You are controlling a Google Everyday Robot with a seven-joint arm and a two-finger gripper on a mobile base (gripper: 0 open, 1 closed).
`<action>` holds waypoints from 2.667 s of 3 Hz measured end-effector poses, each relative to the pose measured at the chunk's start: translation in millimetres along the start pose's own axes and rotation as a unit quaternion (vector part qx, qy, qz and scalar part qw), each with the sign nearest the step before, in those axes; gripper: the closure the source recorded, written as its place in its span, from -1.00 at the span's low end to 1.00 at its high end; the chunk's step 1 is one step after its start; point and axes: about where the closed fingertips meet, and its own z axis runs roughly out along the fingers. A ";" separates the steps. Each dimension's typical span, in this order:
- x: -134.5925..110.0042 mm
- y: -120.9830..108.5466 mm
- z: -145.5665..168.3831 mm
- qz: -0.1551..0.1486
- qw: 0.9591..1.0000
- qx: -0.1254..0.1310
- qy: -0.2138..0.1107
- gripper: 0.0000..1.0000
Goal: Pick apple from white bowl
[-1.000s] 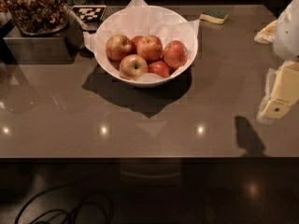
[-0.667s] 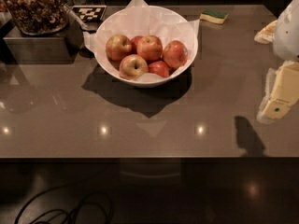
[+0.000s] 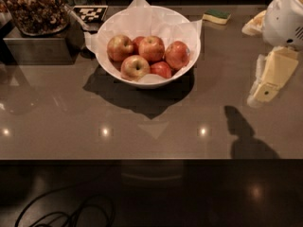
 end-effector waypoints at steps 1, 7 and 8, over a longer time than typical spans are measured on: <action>-19.9 -26.1 21.4 -0.022 0.999 -0.022 -0.035 -1.00; -143.8 -113.8 102.8 -0.129 0.985 -0.053 -0.099 -1.00; -140.7 -127.5 118.0 -0.123 0.985 -0.054 -0.112 -1.00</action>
Offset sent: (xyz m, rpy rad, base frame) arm 0.1020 0.0696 -0.0315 0.1513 0.0768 0.2264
